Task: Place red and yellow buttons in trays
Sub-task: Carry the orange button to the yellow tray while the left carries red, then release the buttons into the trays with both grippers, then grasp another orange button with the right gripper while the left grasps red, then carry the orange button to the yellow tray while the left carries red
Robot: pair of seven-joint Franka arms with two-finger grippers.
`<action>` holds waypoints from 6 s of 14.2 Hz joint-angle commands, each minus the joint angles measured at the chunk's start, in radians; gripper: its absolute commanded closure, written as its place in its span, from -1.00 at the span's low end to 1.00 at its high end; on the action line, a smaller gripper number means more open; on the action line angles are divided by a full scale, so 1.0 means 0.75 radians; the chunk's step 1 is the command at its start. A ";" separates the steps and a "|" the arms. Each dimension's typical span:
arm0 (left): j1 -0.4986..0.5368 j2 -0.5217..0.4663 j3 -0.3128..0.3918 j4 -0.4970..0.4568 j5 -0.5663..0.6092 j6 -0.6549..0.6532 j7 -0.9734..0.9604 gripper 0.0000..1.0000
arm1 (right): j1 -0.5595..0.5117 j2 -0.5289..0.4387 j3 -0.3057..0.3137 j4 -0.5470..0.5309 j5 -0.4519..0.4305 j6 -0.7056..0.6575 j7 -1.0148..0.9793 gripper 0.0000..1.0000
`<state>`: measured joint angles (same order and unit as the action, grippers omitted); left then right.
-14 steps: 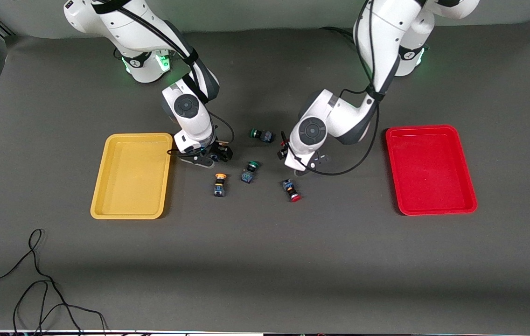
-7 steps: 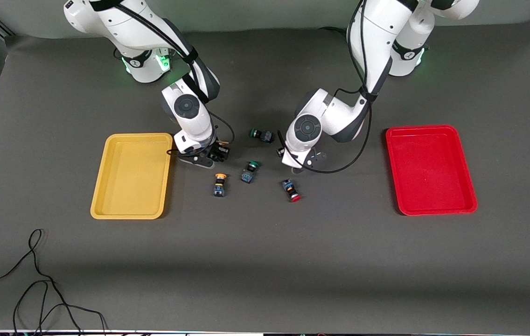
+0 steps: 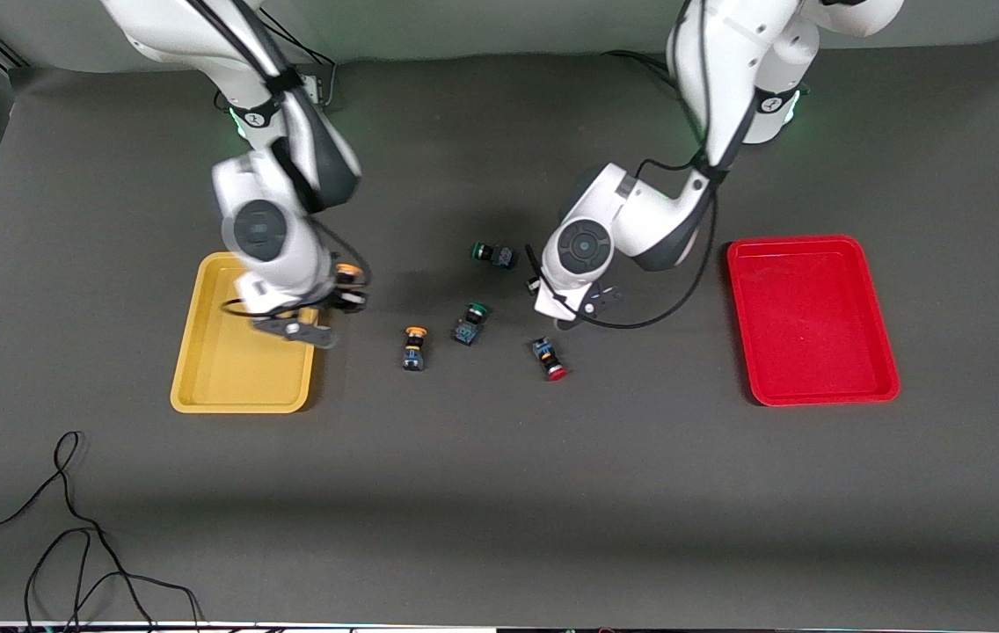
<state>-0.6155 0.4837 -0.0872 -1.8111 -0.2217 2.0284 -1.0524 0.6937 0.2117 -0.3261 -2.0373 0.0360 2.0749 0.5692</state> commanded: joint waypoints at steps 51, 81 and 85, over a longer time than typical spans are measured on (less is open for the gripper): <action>0.064 0.502 -0.025 0.566 0.253 0.237 -0.229 -0.36 | 0.478 0.728 -0.308 0.336 0.737 0.398 -0.288 -0.61; 0.960 -0.093 -0.009 -0.314 0.490 0.161 1.100 0.75 | 0.304 0.587 -0.800 0.102 0.821 0.081 -1.264 -1.00; 0.960 -0.127 -0.009 -0.240 0.521 0.023 1.100 -0.99 | 0.343 0.536 -0.941 0.296 0.779 -0.252 -1.141 -1.00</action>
<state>0.0941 0.4325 -0.0829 -2.0144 0.1491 2.1199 -0.2377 0.9343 0.6490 -0.9728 -1.8786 0.6289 1.9836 -0.3240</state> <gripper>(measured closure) 0.423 0.000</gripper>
